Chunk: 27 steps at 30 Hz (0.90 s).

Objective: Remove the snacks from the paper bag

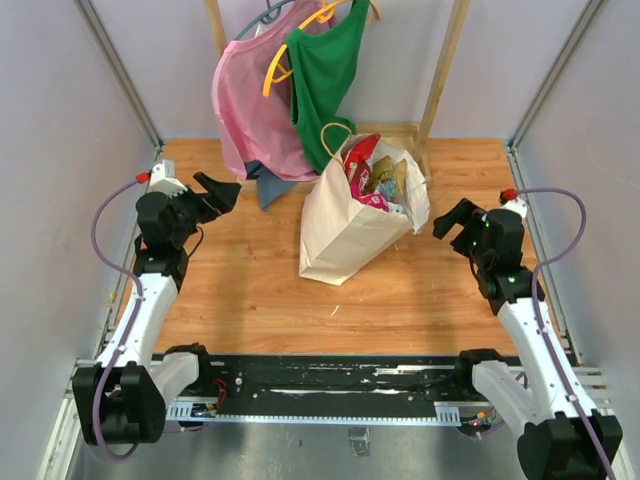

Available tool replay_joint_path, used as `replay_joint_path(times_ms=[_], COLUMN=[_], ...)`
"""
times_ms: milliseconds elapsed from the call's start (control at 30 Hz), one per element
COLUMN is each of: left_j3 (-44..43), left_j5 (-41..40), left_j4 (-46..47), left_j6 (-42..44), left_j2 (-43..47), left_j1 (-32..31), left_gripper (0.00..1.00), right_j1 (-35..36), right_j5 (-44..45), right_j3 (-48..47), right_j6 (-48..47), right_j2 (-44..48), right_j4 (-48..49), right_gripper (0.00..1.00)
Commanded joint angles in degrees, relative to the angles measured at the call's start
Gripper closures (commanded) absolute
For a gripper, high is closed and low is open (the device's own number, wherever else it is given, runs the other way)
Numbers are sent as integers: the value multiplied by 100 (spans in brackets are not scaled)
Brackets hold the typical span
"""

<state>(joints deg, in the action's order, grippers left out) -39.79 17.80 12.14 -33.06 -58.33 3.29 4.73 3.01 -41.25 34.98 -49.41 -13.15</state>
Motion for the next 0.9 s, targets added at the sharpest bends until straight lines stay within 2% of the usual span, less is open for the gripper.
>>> replay_joint_path(times_ms=[0,67,233,433,600,767,867], left_j3=[-57,-106,-369,-1520,-2322,-3536,-3534], left_j5=[-52,-105,-755,-2238,-2208,-3122,-3232], left_j4=[103,53,-95,-616,-422,-857,-928], left_j6=[138,394,881,1389,1213,1891,1832], left_j2=[242,268,161,-942,-1783,-2495,-2713], left_j1=[-100,-261,-881,-2396,-2687,-3541,-3607], left_gripper=[0,0,0,0,0,0,0], right_j1=[-69,-71,-69,-61,-61,-63,-54], right_j5=[-411,-667,-231,-310,-373,-351,-1126], right_j3=[298,433,356,272,153,446,656], right_j6=[-197,-466,-603,-694,-681,-630,-665], right_j2=[489,659,963,1088,1135,1303,1164], right_j4=[488,683,64,-52,-321,-84,399], right_gripper=[1,2,2,1,1,1,1])
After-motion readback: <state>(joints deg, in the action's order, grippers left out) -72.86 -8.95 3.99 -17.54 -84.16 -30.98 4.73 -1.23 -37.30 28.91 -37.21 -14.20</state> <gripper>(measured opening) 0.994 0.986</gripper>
